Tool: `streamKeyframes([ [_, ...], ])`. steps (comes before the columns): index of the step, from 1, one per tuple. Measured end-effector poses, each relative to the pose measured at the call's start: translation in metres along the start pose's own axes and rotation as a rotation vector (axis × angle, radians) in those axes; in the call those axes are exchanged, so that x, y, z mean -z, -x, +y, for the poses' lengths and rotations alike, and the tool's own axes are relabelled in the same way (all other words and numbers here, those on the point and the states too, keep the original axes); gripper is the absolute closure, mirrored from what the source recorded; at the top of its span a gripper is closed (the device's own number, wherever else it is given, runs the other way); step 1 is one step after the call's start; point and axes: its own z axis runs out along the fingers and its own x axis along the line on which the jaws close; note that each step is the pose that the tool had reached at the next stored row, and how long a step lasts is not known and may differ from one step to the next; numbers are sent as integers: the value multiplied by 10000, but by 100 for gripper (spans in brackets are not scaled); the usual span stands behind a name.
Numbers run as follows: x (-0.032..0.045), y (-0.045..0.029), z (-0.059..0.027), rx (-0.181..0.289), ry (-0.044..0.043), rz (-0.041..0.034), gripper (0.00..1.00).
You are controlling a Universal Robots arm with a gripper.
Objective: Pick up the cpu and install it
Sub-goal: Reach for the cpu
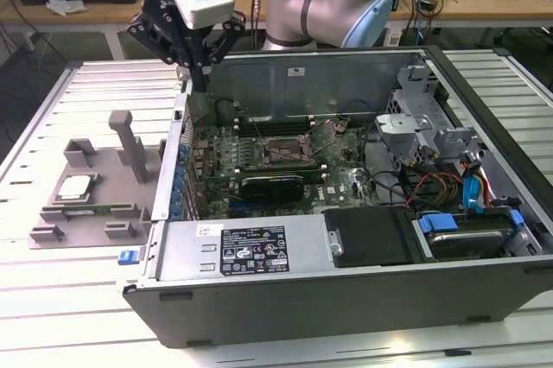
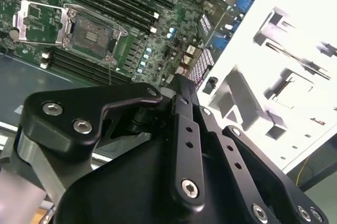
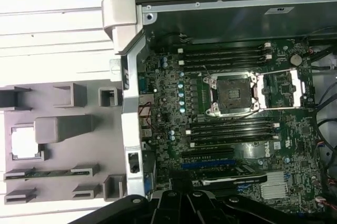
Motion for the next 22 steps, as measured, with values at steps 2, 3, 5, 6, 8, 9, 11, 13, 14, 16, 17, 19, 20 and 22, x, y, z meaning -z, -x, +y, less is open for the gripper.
streamKeyframes([
  [2, 1, -29, -2, 0, -1, 1, 89],
  [3, 2, -47, -4, 1, -1, 1, 89],
  [5, 3, -85, -6, 1, -1, 1, 89],
  [6, 3, -100, -7, 1, -1, 1, 89],
  [8, 4, -149, -11, 0, -1, 1, 89],
  [9, 5, -167, -12, -1, -1, 1, 89],
  [11, 6, -208, -15, 0, -1, 1, 89],
  [13, 7, -251, -19, 0, -1, 1, 89],
  [14, 7, -258, -19, 0, -1, 1, 89],
  [16, 9, -297, -22, 0, -2, 1, 89],
  [17, 9, -317, -24, 0, -1, 1, 89],
  [19, 10, -362, -27, 0, -1, 0, 89],
  [20, 10, -382, -28, -1, -1, 0, 89],
  [22, 11, -430, -32, 1, -2, 0, 89],
])
